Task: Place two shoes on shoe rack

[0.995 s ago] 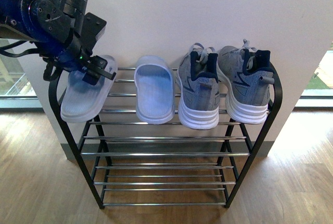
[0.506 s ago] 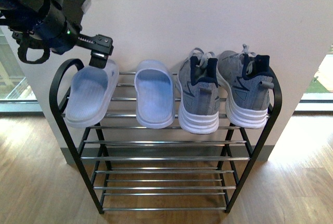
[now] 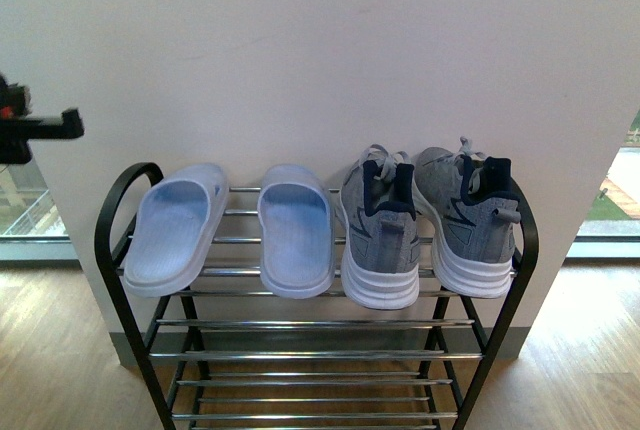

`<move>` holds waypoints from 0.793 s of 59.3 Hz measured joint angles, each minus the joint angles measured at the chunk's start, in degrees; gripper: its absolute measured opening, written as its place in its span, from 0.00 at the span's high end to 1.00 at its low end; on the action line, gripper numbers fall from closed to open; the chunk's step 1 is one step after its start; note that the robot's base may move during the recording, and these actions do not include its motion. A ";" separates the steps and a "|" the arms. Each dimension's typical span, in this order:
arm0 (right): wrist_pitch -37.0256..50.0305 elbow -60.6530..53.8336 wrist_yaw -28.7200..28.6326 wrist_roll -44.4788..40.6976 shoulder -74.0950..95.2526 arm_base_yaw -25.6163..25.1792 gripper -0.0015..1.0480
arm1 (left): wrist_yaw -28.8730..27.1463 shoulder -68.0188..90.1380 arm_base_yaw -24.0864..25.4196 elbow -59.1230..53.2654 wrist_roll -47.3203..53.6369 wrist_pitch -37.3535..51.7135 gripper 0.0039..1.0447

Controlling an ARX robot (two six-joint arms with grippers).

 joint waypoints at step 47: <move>0.00 0.00 0.00 0.00 0.00 0.00 0.09 | 6.32 -31.47 6.34 -27.04 -0.22 -5.62 0.99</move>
